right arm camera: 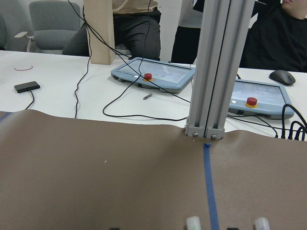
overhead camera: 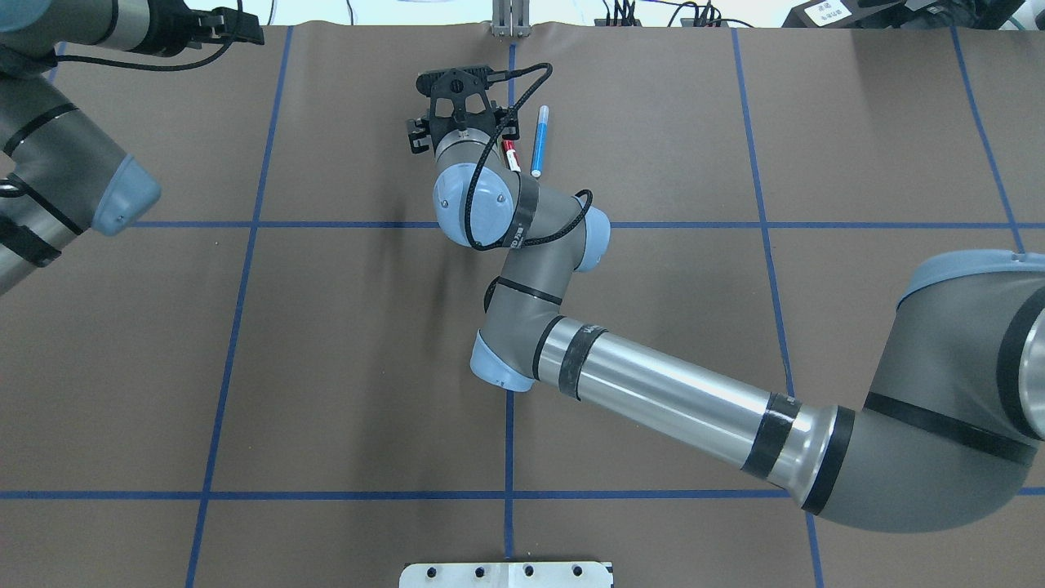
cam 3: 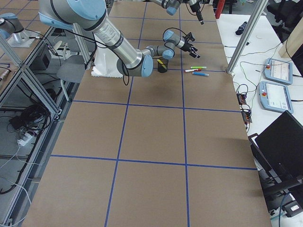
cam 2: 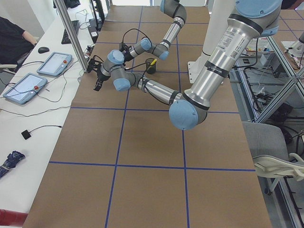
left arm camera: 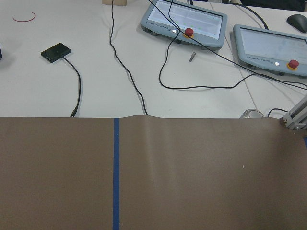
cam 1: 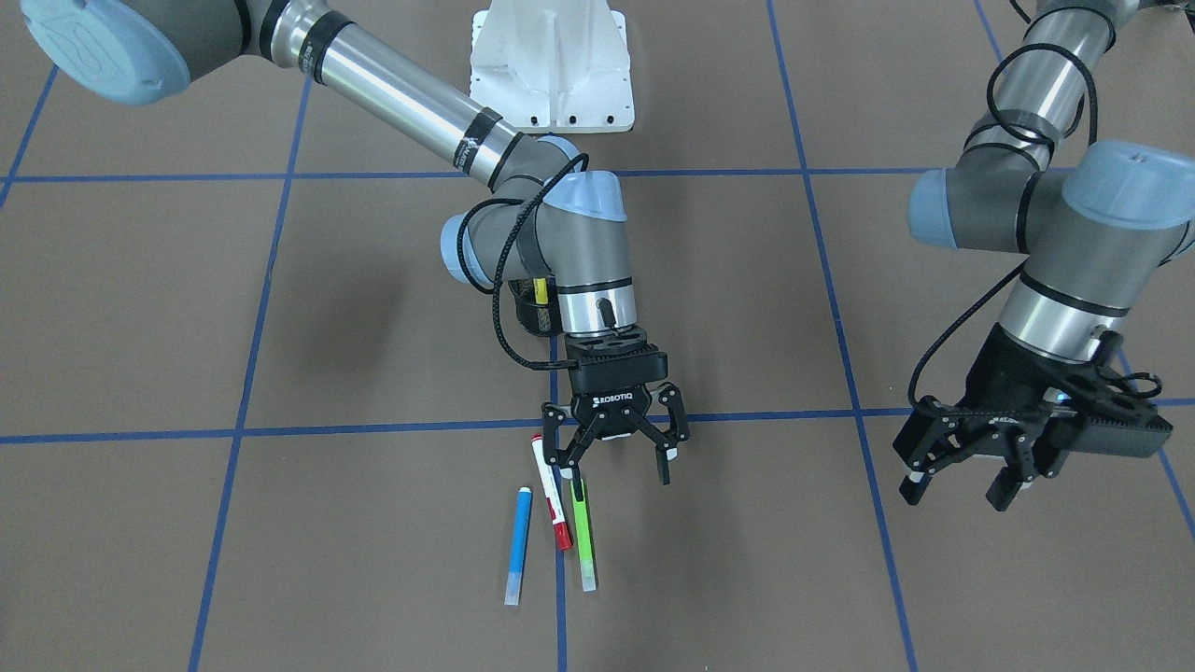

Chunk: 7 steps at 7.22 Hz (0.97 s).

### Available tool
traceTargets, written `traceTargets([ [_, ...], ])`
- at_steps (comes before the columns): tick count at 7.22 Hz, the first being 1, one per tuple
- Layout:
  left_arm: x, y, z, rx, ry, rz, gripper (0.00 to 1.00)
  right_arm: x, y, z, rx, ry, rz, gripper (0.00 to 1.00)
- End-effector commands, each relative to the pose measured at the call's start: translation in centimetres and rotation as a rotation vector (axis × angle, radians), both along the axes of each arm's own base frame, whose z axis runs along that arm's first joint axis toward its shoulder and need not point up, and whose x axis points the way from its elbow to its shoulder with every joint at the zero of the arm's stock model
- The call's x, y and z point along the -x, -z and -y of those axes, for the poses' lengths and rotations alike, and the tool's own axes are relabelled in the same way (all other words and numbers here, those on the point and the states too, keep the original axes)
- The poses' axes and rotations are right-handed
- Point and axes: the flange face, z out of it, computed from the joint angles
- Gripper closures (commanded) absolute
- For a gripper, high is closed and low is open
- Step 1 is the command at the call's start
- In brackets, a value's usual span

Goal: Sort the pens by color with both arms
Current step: 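Withdraw the right arm to the far side while the left arm repositions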

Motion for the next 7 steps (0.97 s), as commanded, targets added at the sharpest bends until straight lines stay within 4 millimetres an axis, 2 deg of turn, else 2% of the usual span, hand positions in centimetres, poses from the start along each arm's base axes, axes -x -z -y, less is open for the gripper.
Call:
traceTargets([
  [1,-0.1,0.9,-0.2,-0.001,0.002,-0.016,0.00,-5.2,0.3,3.3,0.017,0.123,0.042,0.01],
  [3,0.0,2.2,-1.2,-0.011,-0.019,-0.036,0.00,-12.4,-0.8,6.7,0.111,0.264,0.071,0.01],
  [4,-0.6,2.5,-1.6,0.046,-0.071,-0.064,0.00,-16.4,0.2,7.9,0.200,0.325,0.064,0.01],
  [5,-1.1,3.8,-2.2,0.113,-0.111,-0.097,0.00,-19.8,-0.1,9.3,0.270,0.372,0.075,0.01],
  [6,-1.2,5.7,-2.9,0.156,-0.132,-0.098,0.00,-22.8,-2.2,10.5,0.329,0.418,0.096,0.01],
  [7,-3.1,8.3,-4.5,0.210,-0.154,-0.096,0.00,-25.2,-4.6,11.0,0.383,0.462,0.119,0.01],
])
